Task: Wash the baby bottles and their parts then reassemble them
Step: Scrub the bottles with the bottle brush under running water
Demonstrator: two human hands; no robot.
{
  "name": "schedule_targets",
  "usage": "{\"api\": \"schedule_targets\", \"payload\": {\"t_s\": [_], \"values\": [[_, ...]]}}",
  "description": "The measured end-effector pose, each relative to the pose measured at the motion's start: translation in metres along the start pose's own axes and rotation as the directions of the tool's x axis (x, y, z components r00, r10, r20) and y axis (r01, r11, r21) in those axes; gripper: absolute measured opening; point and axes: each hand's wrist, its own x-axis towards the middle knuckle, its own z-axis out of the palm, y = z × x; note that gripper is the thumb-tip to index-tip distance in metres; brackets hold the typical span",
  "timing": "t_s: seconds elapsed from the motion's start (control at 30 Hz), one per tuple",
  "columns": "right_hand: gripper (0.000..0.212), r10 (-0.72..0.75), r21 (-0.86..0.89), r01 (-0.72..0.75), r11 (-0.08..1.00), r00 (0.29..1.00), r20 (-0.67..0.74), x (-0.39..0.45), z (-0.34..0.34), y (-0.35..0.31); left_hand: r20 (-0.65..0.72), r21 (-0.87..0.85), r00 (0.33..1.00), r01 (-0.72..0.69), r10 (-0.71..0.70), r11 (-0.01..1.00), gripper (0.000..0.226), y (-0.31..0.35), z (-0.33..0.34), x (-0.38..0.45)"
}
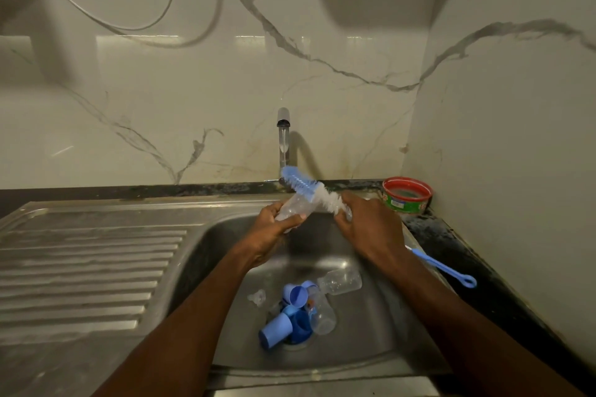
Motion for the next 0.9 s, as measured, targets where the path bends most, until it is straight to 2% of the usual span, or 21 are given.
{"api": "schedule_targets", "payload": {"t_s": [0.1, 0.2, 0.27, 0.33, 0.37, 0.5, 0.57, 0.63, 0.7, 0.83, 0.9], "values": [[0.021, -0.055, 0.087, 0.048, 0.995, 0.996, 0.077, -0.004, 0.002, -0.003, 0.073, -0.148, 0.995, 0.077, -0.067, 0.986, 0.058, -0.002, 0.003, -0.001], [0.022, -0.153, 0.131, 0.131, 0.983, 0.972, 0.178, -0.004, 0.002, -0.004, 0.088, -0.114, 0.992, 0.097, -0.087, 0.989, 0.046, -0.002, 0.003, -0.008], [0.025, -0.095, 0.049, 0.090, 0.995, 0.990, 0.107, -0.001, 0.003, 0.001, 0.061, -0.124, 0.995, 0.086, -0.079, 0.988, 0.032, 0.001, 0.003, -0.009], [0.028, -0.007, 0.005, 0.007, 1.000, 1.000, -0.011, 0.001, 0.004, 0.006, 0.006, -0.183, 0.997, 0.083, -0.083, 0.980, 0.033, 0.006, 0.006, -0.006], [0.028, 0.006, 0.018, -0.005, 1.000, 1.000, -0.026, 0.001, 0.006, 0.007, -0.017, -0.178, 0.997, 0.066, -0.070, 0.982, 0.036, 0.006, 0.007, -0.004], [0.018, -0.108, 0.188, 0.075, 0.979, 0.980, 0.167, -0.006, 0.010, -0.004, -0.103, -0.142, 0.995, -0.009, -0.005, 0.990, 0.038, 0.000, 0.007, 0.001], [0.019, -0.105, 0.123, 0.090, 0.988, 0.986, 0.128, -0.005, 0.011, -0.005, -0.124, -0.102, 0.992, -0.033, 0.020, 0.994, 0.029, -0.001, 0.004, 0.001], [0.023, -0.014, 0.034, 0.013, 0.999, 0.999, 0.036, 0.000, 0.011, 0.001, -0.116, -0.059, 0.992, -0.045, 0.038, 0.997, 0.027, 0.003, 0.004, 0.001], [0.023, 0.041, 0.036, -0.041, 0.999, 0.999, 0.000, 0.003, 0.010, 0.004, -0.159, -0.060, 0.987, -0.040, 0.030, 0.997, 0.028, 0.004, 0.006, 0.002], [0.021, -0.075, 0.229, 0.038, 0.973, 0.985, 0.156, -0.007, 0.016, -0.006, -0.276, -0.057, 0.959, -0.082, 0.063, 0.995, 0.033, 0.001, 0.002, 0.002], [0.020, -0.087, 0.224, 0.056, 0.973, 0.988, 0.131, -0.006, 0.016, -0.006, -0.245, -0.066, 0.966, -0.095, 0.076, 0.993, 0.031, 0.001, -0.001, 0.002]]}}
